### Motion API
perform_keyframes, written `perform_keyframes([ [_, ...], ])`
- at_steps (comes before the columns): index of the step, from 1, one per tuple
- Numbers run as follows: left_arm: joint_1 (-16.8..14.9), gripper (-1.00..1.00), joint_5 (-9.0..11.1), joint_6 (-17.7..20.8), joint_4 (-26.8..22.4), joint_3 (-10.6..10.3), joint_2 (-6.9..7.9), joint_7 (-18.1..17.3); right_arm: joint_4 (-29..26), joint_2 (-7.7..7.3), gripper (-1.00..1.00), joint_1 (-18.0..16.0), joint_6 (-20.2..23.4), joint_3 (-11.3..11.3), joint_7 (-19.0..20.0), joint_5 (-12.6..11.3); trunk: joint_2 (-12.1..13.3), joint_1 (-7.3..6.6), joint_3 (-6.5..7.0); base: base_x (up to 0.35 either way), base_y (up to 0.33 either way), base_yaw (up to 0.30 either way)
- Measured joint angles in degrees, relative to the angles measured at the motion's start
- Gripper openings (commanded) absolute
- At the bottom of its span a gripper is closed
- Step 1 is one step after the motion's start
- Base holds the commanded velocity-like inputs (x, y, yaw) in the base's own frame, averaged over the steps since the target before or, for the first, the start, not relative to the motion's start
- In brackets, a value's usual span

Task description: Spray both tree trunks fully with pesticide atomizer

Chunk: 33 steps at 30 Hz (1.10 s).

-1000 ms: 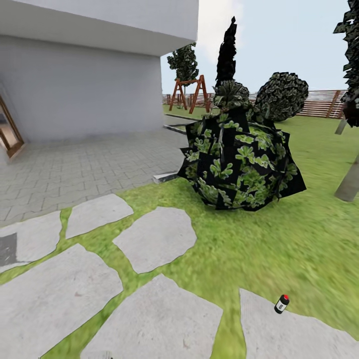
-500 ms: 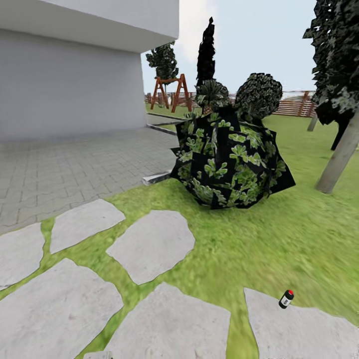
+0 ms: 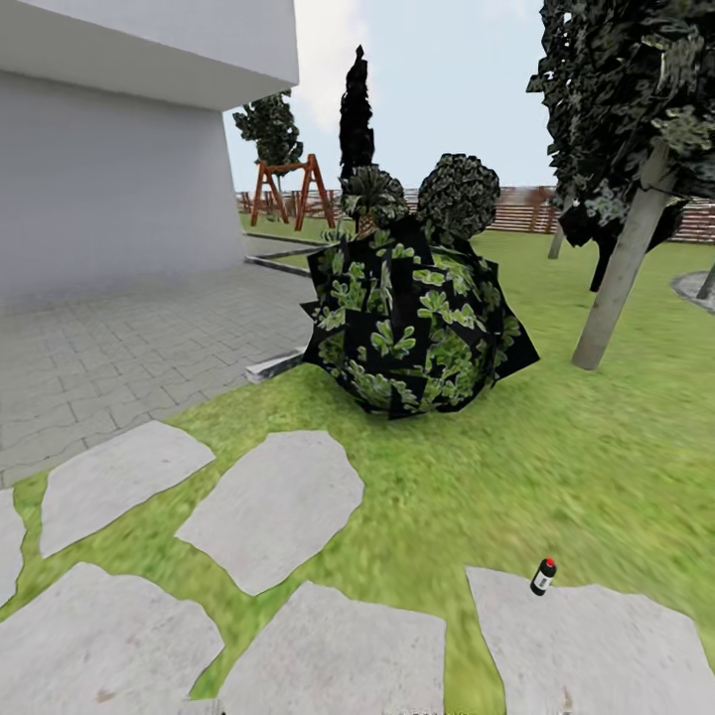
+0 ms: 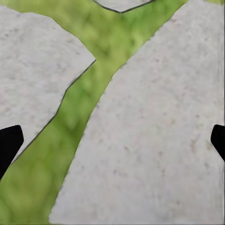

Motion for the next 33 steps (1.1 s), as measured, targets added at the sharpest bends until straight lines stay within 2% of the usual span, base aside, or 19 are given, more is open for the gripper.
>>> perform_keyframes([
  [33,0.0,1.00,0.0,0.0,0.0,0.1,-0.01,0.0,0.0,0.00,1.00,0.0,0.0,0.0,0.0,0.0,0.0,0.00,0.00,0.004,0.003,-0.300],
])
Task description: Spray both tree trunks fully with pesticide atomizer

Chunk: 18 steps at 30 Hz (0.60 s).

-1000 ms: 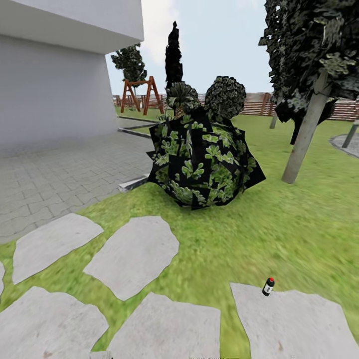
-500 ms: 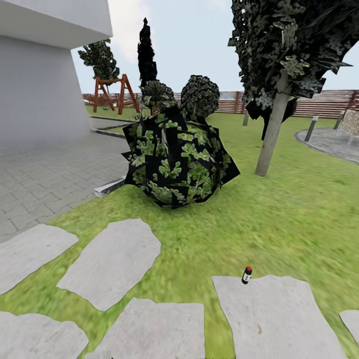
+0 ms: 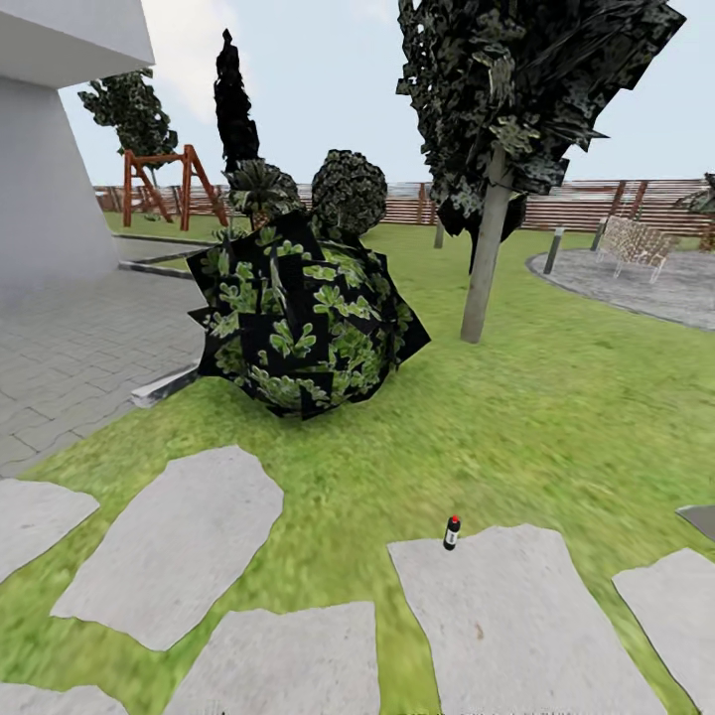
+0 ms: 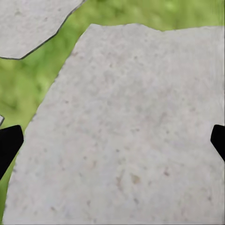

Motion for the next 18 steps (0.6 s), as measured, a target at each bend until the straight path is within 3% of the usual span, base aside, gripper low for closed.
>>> perform_keyframes([
  [4,0.0,1.00,0.0,0.0,0.0,0.0,0.00,0.0,0.0,0.00,1.00,0.0,0.0,0.0,0.0,0.0,0.0,0.00,0.00,0.115,0.150,-0.300],
  [18,0.0,1.00,0.0,0.0,0.0,0.0,0.00,0.0,0.0,0.00,1.00,0.0,0.0,0.1,0.0,0.0,0.0,0.00,0.00,0.168,0.272,-0.300],
])
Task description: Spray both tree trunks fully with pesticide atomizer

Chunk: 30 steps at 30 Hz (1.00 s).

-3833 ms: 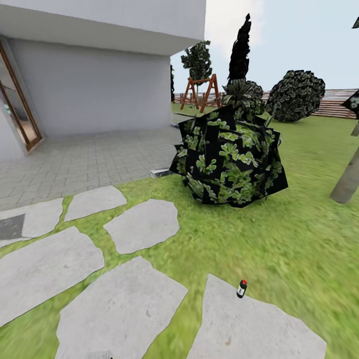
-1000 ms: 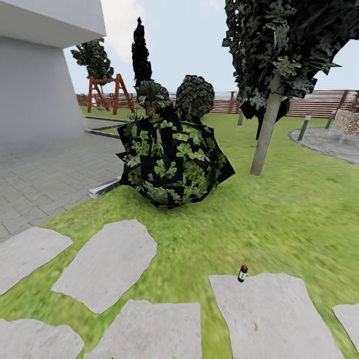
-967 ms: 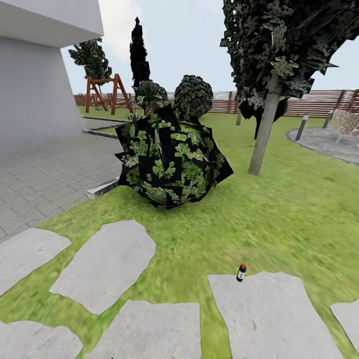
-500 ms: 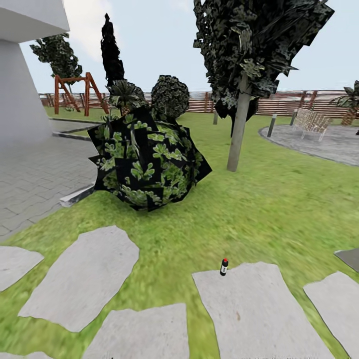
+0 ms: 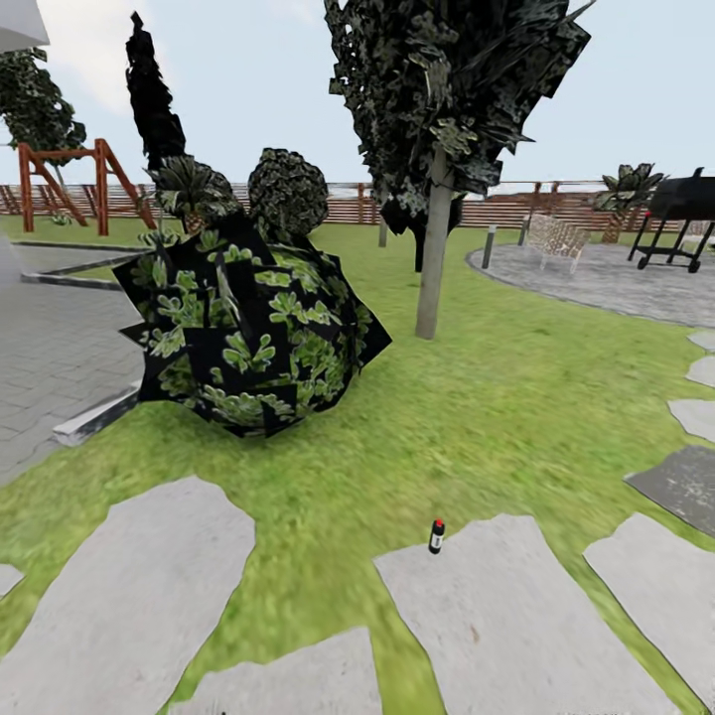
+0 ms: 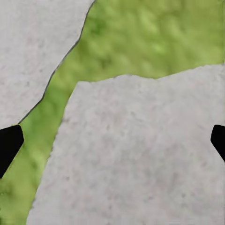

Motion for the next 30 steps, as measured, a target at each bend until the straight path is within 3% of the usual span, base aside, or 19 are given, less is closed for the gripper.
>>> perform_keyframes([
  [30,0.0,1.00,0.0,0.0,0.0,0.0,-0.05,0.0,0.0,0.00,1.00,0.0,0.0,0.0,0.0,0.1,0.0,0.00,0.00,0.169,0.277,-0.300],
])
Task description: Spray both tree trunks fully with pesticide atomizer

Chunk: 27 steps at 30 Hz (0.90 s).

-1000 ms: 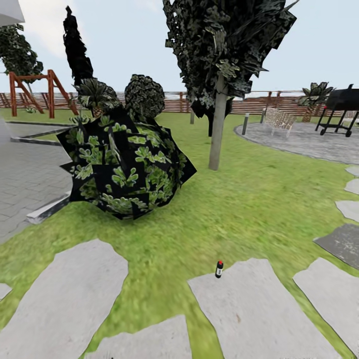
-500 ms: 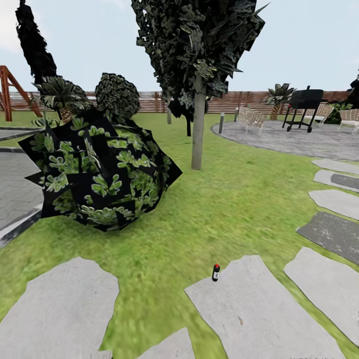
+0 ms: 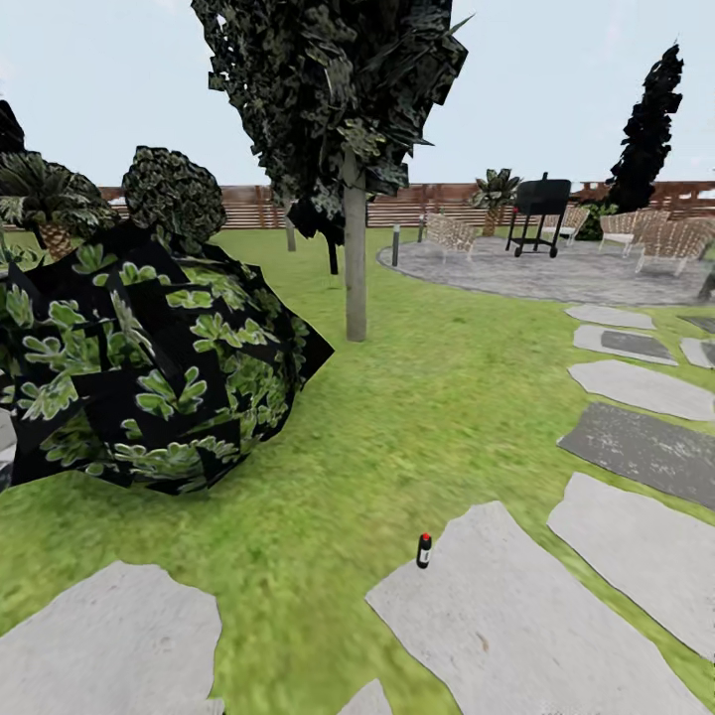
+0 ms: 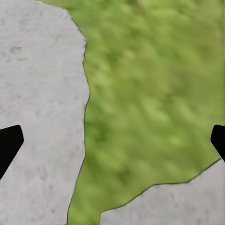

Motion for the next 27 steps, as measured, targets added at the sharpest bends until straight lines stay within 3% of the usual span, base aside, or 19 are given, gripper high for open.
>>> perform_keyframes([
  [27,0.0,1.00,0.0,0.0,0.0,0.0,0.01,0.0,0.0,0.00,1.00,0.0,0.0,0.0,0.0,-0.1,0.0,0.00,0.00,0.163,0.268,-0.300],
])
